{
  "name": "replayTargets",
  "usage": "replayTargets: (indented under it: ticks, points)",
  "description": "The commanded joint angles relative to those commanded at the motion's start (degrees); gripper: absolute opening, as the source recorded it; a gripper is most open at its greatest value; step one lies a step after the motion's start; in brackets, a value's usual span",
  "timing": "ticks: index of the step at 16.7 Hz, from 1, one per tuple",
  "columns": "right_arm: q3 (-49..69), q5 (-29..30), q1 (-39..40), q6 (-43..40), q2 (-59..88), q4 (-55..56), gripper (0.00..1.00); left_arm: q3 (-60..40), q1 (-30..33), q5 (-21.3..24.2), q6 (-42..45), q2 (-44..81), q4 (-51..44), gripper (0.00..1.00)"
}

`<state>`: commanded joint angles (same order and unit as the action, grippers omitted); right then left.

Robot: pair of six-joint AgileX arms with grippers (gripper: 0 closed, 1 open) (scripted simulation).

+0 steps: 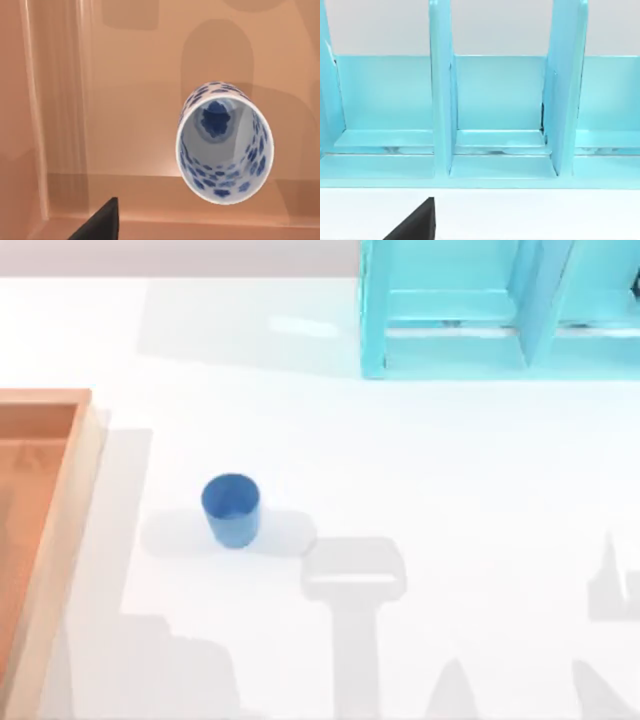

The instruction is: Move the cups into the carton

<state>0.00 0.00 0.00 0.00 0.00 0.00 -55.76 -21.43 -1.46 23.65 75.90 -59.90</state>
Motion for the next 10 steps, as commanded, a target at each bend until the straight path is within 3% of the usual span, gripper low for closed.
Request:
replayTargets:
  ticks: [6,10]
  points:
    - [0.0,0.0,0.0,0.0,0.0,0.0,1.00,-15.4,0.2,-0.3,-0.3,0.2,-15.2,1.00]
    - [0.0,0.0,0.0,0.0,0.0,0.0,1.00,-18.8,0.3,-0.3,-0.4,0.2,-18.6,1.00]
